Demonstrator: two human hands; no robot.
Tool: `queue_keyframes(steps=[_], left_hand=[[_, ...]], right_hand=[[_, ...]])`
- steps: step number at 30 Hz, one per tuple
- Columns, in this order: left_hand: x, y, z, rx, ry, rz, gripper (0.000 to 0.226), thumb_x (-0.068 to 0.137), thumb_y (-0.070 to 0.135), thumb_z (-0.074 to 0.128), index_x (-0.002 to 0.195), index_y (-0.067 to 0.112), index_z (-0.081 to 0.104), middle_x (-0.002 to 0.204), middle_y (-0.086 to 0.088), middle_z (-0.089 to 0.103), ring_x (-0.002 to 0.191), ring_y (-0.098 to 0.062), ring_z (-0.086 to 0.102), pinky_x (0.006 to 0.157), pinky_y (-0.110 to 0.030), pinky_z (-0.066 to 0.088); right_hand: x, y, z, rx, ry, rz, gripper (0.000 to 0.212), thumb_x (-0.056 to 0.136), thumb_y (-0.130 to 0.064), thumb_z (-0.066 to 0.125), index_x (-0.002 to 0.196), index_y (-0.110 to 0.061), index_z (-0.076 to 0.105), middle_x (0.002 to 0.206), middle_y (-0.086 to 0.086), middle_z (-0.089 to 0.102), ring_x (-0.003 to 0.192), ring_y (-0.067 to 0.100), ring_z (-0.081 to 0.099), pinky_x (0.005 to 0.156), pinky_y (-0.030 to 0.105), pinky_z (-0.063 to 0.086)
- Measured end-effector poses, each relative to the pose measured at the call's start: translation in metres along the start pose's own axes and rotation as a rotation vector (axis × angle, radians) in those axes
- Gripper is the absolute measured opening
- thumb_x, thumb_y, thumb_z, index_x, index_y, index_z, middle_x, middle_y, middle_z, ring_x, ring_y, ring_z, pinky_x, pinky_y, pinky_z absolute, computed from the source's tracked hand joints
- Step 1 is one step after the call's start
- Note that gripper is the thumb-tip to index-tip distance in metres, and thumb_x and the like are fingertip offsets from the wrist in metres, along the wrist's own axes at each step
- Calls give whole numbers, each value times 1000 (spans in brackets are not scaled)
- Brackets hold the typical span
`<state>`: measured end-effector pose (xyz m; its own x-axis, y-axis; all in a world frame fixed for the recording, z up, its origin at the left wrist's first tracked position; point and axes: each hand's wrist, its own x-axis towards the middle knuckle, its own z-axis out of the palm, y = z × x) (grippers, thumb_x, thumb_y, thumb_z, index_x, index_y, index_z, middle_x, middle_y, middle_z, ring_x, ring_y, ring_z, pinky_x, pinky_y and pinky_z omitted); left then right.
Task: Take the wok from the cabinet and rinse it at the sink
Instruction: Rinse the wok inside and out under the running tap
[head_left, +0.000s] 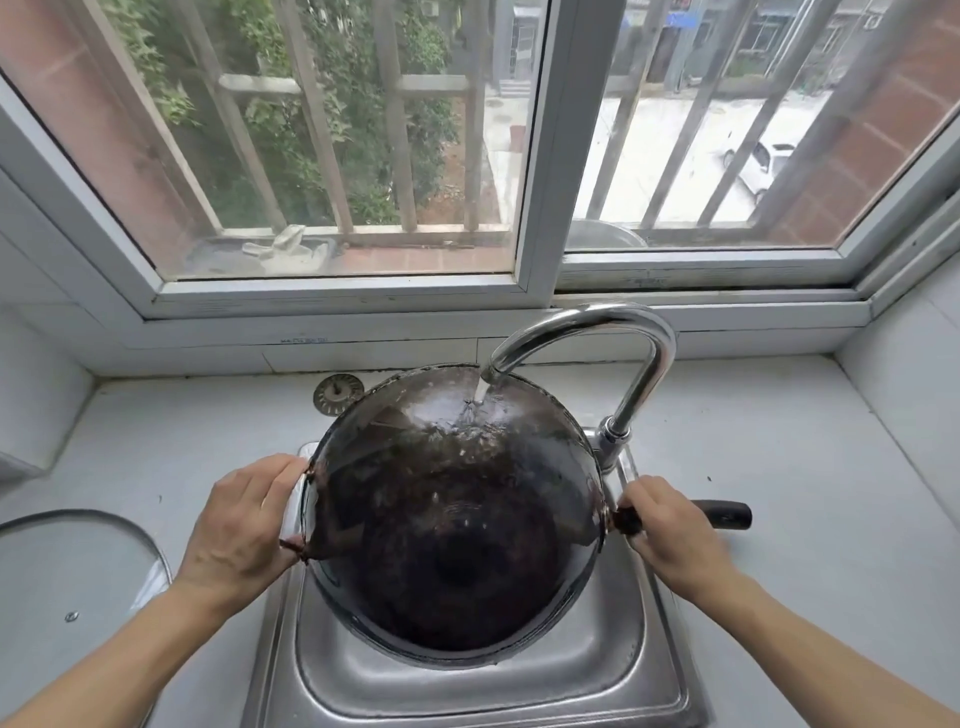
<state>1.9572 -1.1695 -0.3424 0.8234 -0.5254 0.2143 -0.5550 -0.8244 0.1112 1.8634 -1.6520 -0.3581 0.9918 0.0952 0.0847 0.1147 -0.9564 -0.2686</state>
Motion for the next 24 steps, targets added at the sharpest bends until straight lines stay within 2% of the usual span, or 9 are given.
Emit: queue_keyframes(steps=[4,7,10,15,20,24], left_hand=[[-4,-2,-1,17,8,-1,85,54,28,85,128,0,54,125,-15,58,111,-40,57,91,-48,47],[-13,-7,0,34,21,-2,82,56,30,80,127,0,54,124,-16,58,110,-40,57,90,-48,46],[-22,-12,-1,47,29,-22,86,54,33,81,128,0,53,123,-16,58,111,-39,57,90,-48,46],[-36,-17,-3,66,32,-65,83,60,43,75,127,-1,52,122,-17,59,109,-40,57,89,-49,47],[-43,-22,-5,51,10,-109,92,51,34,85,129,2,50,124,-16,58,112,-40,57,92,-50,47],[-42,-21,-6,49,13,-114,93,51,36,85,130,2,49,124,-16,57,112,-40,57,91,-51,48]], right_hand=[[6,-1,4,21,-2,-11,51,49,9,67,85,-20,47,85,-2,50,76,25,50,58,35,45],[12,-6,6,21,0,-38,51,46,11,64,86,-17,49,85,0,51,76,27,52,58,39,48],[19,-12,5,14,5,-63,52,44,11,64,87,-15,53,86,0,54,77,26,53,60,37,49],[32,-19,5,17,17,-106,52,45,11,60,89,-15,53,88,2,55,79,27,54,62,37,49],[40,-25,2,19,35,-135,52,44,11,59,89,-15,54,86,2,55,79,27,53,61,37,49],[41,-26,-2,20,45,-133,52,44,12,60,89,-14,54,86,3,55,78,27,53,60,37,48]])
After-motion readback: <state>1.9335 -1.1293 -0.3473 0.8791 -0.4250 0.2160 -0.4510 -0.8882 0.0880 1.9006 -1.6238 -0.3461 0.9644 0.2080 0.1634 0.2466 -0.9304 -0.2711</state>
